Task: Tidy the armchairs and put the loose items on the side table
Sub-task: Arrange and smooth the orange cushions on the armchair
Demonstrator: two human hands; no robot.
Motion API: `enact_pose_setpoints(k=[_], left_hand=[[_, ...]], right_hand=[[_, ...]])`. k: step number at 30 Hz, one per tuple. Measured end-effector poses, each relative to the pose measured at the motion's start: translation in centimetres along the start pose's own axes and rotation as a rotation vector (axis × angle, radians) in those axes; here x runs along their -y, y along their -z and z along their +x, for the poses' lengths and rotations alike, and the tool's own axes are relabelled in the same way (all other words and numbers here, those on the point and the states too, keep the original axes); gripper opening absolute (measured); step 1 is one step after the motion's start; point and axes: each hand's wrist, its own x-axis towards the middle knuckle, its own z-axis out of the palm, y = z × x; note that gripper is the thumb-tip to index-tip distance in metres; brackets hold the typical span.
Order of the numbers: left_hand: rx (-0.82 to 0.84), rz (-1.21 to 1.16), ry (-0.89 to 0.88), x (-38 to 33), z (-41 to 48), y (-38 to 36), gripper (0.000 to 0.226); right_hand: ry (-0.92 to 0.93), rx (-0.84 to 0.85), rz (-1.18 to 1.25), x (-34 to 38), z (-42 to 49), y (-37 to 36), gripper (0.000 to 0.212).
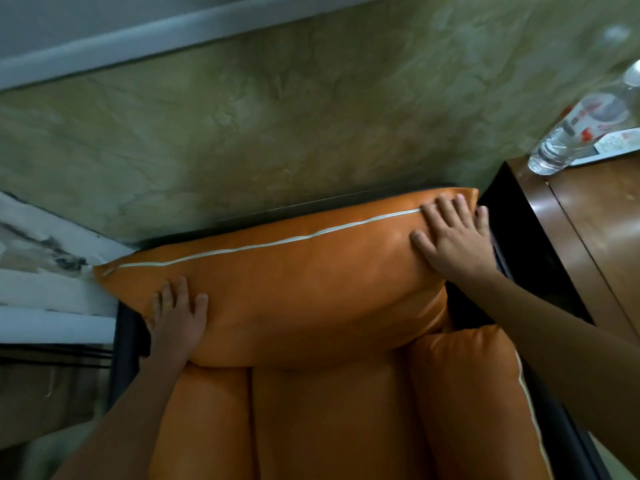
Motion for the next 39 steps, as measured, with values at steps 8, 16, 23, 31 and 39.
enact_pose_setpoints(k=[8, 16, 23, 31, 39], left_hand=[[-0.246, 0.104, -0.649, -8.8, -7.3, -3.9, 0.064], [-0.274, 0.175, -0.643, -7.4, -3.6, -8.6, 0.06], [-0.289, 0.233, -0.57, 1.2, -0.8, -6.8, 0.061], [-0.284, 0.127, -0.453, 1.5, -0.5, -3.5, 0.059], [-0.166, 0.174, -0.599, -6.4, 3.9, -2.2, 0.06]], right_hand=[[0.197, -0.108, 0.227, 11.0, -8.0, -0.8, 0.072], [0.314, -0.04, 0.118, 16.1, -9.2, -8.9, 0.06], [0.123, -0.11, 0.078, 12.9, -9.3, -8.9, 0.062], [0.107, -0.158, 0.149, 17.2, -7.2, -5.4, 0.063], [0.371, 0.224, -0.048, 20.9, -0.7, -5.4, 0.065]])
